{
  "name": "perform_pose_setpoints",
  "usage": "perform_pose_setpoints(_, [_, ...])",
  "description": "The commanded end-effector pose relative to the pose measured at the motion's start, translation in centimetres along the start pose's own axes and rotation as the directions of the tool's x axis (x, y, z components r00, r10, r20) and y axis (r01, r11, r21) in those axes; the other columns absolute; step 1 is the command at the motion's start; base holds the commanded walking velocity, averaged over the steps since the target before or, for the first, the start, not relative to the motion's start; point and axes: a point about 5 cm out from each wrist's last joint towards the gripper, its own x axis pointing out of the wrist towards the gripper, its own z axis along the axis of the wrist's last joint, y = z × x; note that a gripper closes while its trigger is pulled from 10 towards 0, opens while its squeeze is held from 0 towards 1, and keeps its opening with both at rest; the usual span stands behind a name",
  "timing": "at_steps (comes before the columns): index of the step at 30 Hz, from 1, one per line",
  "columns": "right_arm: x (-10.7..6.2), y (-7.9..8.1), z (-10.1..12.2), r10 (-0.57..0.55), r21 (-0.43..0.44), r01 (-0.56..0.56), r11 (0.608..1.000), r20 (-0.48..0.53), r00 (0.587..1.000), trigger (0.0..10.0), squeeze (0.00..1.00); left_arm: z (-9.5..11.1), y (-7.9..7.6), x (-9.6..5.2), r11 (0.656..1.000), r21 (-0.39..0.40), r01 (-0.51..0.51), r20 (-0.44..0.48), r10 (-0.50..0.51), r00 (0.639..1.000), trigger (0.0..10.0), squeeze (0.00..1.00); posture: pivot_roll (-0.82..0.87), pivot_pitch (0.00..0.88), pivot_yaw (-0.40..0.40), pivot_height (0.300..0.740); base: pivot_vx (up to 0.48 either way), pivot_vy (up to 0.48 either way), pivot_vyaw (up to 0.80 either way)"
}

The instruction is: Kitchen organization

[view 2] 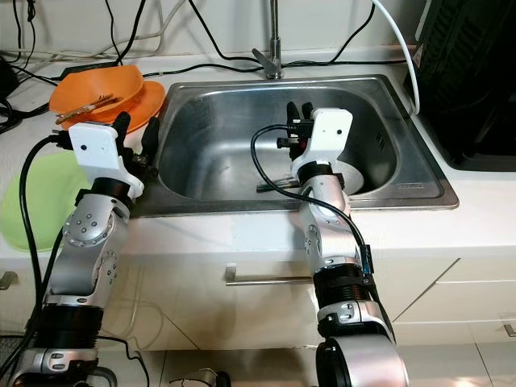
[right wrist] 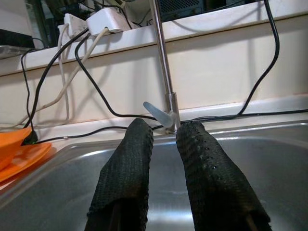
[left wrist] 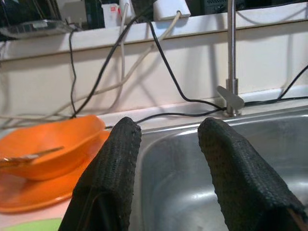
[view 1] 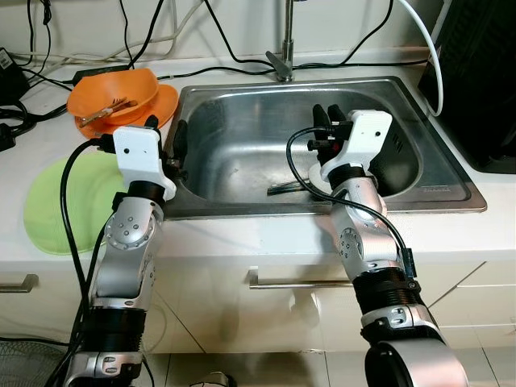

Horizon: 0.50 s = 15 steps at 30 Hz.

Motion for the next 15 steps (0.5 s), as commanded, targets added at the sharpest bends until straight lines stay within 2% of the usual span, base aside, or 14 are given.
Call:
perform_pose_setpoints(1, [-0.06, 0.11, 0.38, -0.002, 0.012, 0.001, 1.000, 0.025, 1.000, 10.0, 0.00, 0.15, 0.10, 0.15, 1.000, 0.000, -0.007, 0.008, 0.007, 1.000, 10.0, 0.00, 0.16, 0.045, 0.103, 0.740, 0.000, 0.000, 0.00])
perform_pose_setpoints(4, [-0.12, 0.23, 0.31, 0.005, 0.016, -0.005, 1.000, 0.025, 1.000, 10.0, 0.00, 0.15, -0.01, 0.09, 1.000, -0.012, -0.007, 0.009, 0.007, 1.000, 10.0, 0.00, 0.16, 0.041, 0.102, 0.740, 0.000, 0.000, 0.00])
perform_pose_setpoints(15, [-0.34, 0.26, -0.22, 0.003, 0.028, -0.003, 1.000, 0.007, 1.000, 10.0, 0.00, 0.11, -0.07, 0.07, 1.000, -0.008, -0.009, 0.013, 0.009, 1.000, 10.0, 0.00, 0.16, 0.033, 0.102, 0.740, 0.000, 0.346, 0.00])
